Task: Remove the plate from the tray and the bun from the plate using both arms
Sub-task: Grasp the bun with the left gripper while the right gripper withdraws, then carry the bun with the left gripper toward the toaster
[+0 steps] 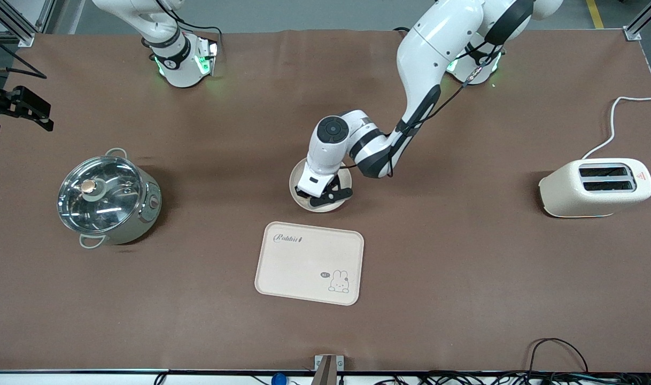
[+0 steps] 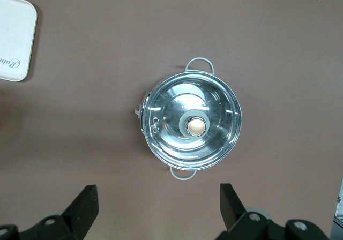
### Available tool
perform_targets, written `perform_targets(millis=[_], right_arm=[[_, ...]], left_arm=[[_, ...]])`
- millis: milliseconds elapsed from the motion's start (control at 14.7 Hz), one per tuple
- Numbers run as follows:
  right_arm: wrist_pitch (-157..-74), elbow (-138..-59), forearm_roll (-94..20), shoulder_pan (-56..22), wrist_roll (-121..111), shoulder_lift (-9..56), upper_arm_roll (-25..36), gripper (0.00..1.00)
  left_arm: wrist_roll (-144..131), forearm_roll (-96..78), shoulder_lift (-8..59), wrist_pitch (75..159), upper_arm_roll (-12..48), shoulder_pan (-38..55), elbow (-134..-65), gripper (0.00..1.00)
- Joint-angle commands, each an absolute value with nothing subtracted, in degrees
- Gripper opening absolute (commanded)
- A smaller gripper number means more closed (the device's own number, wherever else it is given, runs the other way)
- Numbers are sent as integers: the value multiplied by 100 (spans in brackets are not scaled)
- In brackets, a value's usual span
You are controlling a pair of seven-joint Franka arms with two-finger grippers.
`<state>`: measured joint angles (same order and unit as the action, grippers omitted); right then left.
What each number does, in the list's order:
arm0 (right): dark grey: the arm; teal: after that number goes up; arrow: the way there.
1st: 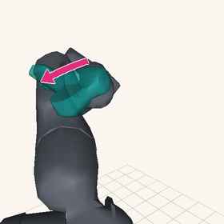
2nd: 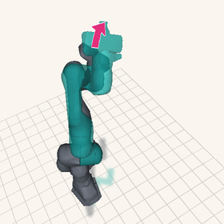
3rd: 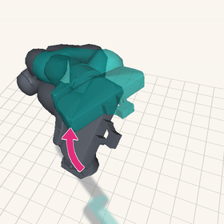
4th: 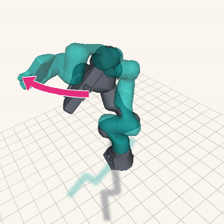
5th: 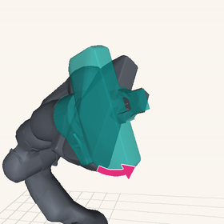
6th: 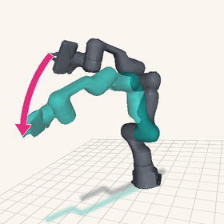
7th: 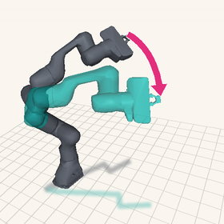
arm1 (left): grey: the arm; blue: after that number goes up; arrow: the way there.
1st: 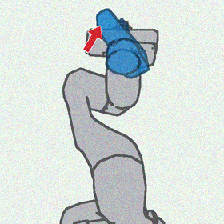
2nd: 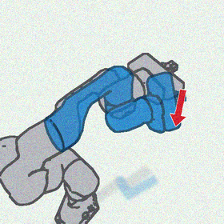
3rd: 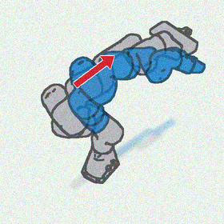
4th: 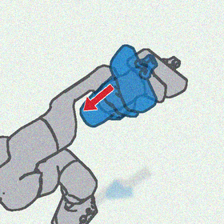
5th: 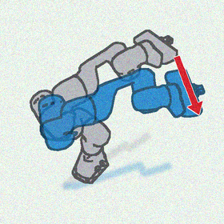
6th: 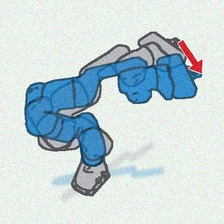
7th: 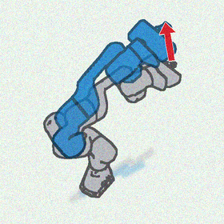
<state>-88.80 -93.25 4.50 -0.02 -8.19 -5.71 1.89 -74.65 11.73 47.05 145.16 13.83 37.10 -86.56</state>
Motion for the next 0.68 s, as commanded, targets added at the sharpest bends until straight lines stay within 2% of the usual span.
perform_targets(millis=[0, 136, 272, 611], right_arm=[[-8860, -9255, 554, -35, -756, -563, 167, 100], [-8789, -9246, 562, -88, -756, -571, 97, 100], [-8789, -9246, 571, -97, -765, -571, 79, 100], [-8912, -9246, 563, -79, -756, -563, 97, 100]], left_arm=[[-7358, 1266, 3932, 13427, 1371, 3543, -8649, 0], [-5898, 1178, 3430, 12520, 1432, 3105, -8657, 0], [-4463, 1143, 3191, 12060, 1441, 2499, -8806, 0], [-2183, 1151, 3164, 12163, 1450, 952, -9341, 0]])
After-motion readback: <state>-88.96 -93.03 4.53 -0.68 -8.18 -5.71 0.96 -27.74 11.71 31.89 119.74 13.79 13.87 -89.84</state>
